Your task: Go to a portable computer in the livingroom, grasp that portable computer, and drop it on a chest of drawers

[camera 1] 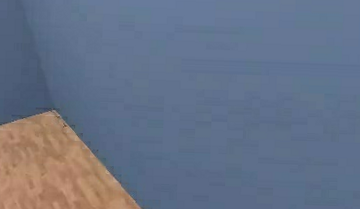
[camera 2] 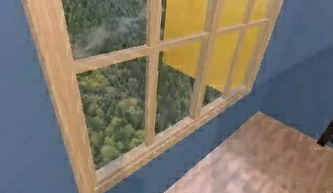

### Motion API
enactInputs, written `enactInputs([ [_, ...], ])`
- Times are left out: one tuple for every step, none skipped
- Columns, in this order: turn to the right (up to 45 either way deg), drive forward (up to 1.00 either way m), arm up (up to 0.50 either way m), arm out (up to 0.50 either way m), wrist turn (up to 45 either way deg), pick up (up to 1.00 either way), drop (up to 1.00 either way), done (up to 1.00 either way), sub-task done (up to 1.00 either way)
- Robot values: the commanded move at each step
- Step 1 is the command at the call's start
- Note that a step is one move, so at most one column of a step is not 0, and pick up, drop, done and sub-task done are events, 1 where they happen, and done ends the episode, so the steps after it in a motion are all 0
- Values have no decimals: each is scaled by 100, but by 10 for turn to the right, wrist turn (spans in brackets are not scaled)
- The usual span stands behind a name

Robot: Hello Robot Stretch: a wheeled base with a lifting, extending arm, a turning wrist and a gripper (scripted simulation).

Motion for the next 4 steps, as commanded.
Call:
enactInputs([
  [-450,0,0,0,0,0,0,0,0],
  [-450,0,0,0,0,0,0,0,0],
  [0,5,0,0,0,0,0,0,0],
  [90,0,0,0,0,0,0,0,0],
])
